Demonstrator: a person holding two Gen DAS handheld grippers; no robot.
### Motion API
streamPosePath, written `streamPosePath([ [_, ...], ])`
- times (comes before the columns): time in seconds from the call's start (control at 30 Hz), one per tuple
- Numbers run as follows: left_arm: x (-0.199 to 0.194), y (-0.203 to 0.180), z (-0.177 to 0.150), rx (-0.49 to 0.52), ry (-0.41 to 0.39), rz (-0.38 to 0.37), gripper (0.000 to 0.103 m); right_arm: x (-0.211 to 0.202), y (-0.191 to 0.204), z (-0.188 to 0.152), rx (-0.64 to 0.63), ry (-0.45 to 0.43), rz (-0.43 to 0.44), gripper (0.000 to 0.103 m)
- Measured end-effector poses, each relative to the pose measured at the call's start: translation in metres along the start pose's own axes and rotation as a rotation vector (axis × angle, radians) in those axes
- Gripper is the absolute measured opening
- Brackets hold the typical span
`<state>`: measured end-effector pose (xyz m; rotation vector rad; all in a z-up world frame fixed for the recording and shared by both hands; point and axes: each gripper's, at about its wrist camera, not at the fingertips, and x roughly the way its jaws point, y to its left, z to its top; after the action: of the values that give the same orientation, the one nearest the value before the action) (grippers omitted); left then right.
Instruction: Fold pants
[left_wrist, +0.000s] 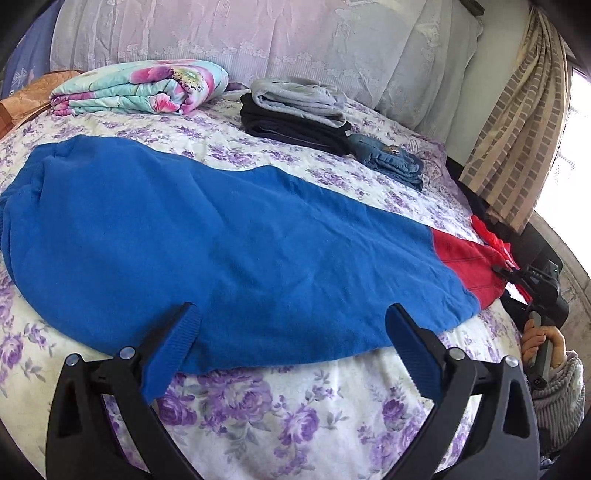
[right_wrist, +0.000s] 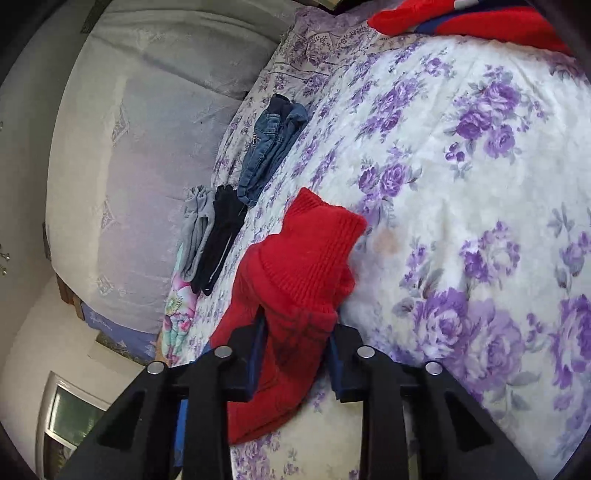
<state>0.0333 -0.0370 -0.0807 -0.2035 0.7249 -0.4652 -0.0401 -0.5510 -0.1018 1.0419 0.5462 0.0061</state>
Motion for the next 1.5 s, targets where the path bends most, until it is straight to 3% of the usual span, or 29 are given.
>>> streamPosePath([
  [0.1, -0.005, -0.006, 0.002, 0.009, 0.006, 0.003, 0.098, 0.008, 0.005, 0.004, -0.007, 0.011, -0.023, 0.027],
  [0.23, -0.018, -0.021, 0.014, 0.000, -0.009, -0.085, 0.098, 0.012, 0.008, 0.004, 0.002, -0.004, -0.021, 0.023],
  [0.37, -0.010, -0.039, 0.033, 0.011, -0.005, -0.114, 0.098, 0.004, 0.019, -0.001, -0.018, -0.050, -0.054, 0.019],
  [0.43, 0.003, -0.053, 0.044, 0.025, 0.013, -0.115, 0.098, -0.001, 0.042, -0.003, -0.112, -0.080, -0.100, 0.019],
  [0.5, 0.020, -0.071, 0.054, 0.056, 0.032, -0.089, 0.098, -0.005, 0.078, -0.008, -0.281, -0.118, -0.171, 0.019],
  [0.53, 0.034, -0.083, 0.060, 0.088, 0.052, -0.039, 0.098, -0.007, 0.090, -0.009, -0.320, -0.130, -0.175, 0.019],
  [0.63, 0.076, -0.111, 0.069, 0.178, 0.090, 0.191, 0.098, -0.014, 0.111, -0.010, -0.365, -0.156, -0.163, 0.019],
  [0.7, 0.093, -0.120, 0.065, 0.250, 0.104, 0.286, 0.098, -0.018, 0.120, -0.013, -0.394, -0.169, -0.169, 0.019],
  [0.8, 0.123, -0.120, 0.046, 0.288, 0.200, 0.309, 0.099, -0.021, 0.125, -0.017, -0.411, -0.176, -0.174, 0.019],
  [1.07, 0.128, -0.107, 0.051, 0.236, 0.228, 0.287, 0.099, -0.025, 0.147, -0.025, -0.443, -0.187, -0.128, 0.019],
  [1.17, 0.118, -0.101, 0.055, 0.183, 0.218, 0.240, 0.098, -0.023, 0.168, -0.033, -0.509, -0.184, -0.125, 0.019],
  [1.27, 0.081, -0.083, 0.061, 0.101, 0.151, 0.157, 0.098, -0.015, 0.197, -0.049, -0.625, -0.185, -0.155, 0.019],
  [1.37, 0.039, -0.054, 0.066, 0.061, 0.058, 0.186, 0.098, 0.003, 0.227, -0.074, -0.782, -0.170, -0.216, 0.019],
  [1.5, -0.011, 0.012, 0.066, -0.106, -0.010, 0.210, 0.098, 0.042, 0.262, -0.122, -1.040, -0.129, -0.311, 0.019],
])
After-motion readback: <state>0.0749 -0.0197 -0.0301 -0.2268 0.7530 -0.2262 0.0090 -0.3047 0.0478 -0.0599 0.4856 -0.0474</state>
